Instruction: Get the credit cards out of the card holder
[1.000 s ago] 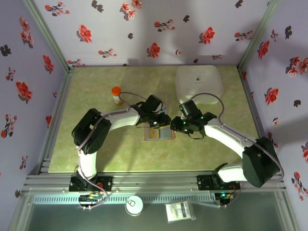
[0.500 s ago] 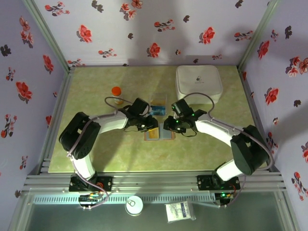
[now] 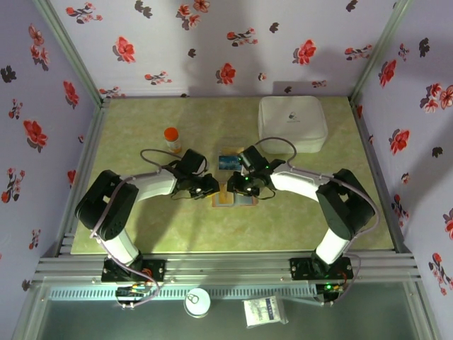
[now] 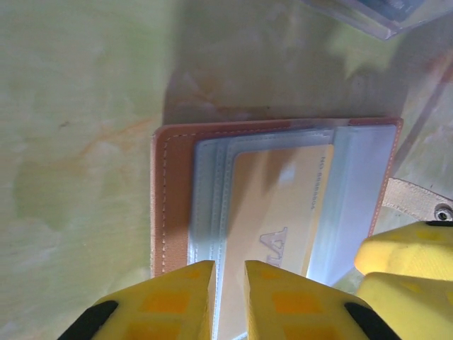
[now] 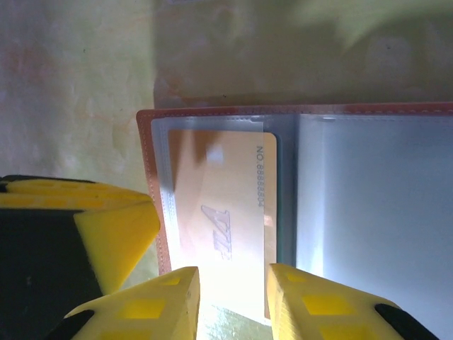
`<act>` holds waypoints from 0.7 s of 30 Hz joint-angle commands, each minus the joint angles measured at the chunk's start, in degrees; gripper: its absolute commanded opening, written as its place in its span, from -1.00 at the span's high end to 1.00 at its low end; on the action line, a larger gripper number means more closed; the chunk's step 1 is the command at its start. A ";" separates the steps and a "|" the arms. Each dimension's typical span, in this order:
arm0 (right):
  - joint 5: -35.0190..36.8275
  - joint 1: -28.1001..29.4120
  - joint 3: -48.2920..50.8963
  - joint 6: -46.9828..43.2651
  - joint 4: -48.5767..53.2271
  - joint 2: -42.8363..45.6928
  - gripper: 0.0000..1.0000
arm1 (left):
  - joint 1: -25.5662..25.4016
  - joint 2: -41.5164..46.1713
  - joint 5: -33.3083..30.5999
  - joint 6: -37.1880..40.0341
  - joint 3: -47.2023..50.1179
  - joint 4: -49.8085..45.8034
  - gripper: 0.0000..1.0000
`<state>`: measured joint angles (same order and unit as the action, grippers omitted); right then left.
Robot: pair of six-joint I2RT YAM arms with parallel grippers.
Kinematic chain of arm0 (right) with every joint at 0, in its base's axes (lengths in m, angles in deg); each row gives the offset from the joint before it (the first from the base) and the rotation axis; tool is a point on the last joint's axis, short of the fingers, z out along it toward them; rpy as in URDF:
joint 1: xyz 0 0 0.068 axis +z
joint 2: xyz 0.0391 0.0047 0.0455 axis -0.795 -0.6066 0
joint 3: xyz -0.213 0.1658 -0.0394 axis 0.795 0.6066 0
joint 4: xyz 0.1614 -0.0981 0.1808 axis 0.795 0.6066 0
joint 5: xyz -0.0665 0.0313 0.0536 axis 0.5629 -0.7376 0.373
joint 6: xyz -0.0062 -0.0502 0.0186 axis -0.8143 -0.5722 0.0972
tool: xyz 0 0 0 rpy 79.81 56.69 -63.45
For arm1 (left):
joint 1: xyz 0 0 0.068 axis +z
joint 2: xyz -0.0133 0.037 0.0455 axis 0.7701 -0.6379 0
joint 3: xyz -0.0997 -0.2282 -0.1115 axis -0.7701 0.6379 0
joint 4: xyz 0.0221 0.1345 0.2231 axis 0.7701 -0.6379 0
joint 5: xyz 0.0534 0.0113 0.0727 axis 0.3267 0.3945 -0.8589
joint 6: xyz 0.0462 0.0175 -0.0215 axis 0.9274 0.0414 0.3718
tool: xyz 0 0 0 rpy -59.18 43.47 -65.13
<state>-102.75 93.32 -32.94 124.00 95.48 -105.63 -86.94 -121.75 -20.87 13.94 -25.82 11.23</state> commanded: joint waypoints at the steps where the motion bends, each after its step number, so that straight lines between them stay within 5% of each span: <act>1: -1.78 0.38 -1.57 1.52 -1.81 -1.37 0.38 | 0.45 -0.57 0.39 1.66 0.84 1.53 0.70; 8: -1.58 0.38 -2.25 1.26 -1.48 -2.93 0.38 | 1.02 -1.93 0.36 1.98 1.67 1.82 0.85; 21: -2.23 0.38 -3.05 0.91 -1.91 -4.88 0.49 | 2.21 -1.93 0.38 2.57 2.51 1.17 0.85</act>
<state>-103.98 93.32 -34.42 124.63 94.19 -109.78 -85.24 -122.95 -20.28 15.12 -24.31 13.13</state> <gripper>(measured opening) 0.260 0.075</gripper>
